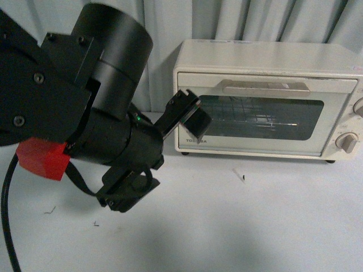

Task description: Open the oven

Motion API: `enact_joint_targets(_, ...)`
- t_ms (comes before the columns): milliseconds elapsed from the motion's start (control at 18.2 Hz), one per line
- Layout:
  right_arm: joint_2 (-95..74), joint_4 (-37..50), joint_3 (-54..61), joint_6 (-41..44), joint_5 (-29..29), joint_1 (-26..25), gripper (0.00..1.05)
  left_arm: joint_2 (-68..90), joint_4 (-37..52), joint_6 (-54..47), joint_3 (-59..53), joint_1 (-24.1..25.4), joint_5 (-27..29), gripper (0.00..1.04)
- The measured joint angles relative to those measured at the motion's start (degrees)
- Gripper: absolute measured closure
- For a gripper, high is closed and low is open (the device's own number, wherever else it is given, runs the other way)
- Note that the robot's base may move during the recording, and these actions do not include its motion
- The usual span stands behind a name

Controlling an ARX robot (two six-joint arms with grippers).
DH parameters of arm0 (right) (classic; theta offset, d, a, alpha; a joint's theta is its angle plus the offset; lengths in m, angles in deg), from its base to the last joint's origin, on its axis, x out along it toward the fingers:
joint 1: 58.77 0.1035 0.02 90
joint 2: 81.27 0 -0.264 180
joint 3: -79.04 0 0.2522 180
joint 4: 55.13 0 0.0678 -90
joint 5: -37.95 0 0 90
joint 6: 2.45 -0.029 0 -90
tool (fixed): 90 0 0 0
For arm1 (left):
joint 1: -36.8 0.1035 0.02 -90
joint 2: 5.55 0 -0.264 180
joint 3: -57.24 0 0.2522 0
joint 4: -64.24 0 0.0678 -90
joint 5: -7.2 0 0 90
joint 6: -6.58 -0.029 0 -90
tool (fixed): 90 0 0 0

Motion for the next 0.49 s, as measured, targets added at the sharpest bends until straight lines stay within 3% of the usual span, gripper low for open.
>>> enact_joint_targets(275, 0.0, 0.0, 0.0, 0.0, 0.0, 0.0, 0.06, 2.4, 3.4, -2.6, -2.1, 3.7, 2.2, 0.07)
enact_joint_targets(495, 0.0, 0.0, 0.0, 0.0, 0.0, 0.0, 0.06, 3.9, 2.5, -2.6, -0.1, 1.1, 3.4, 0.07)
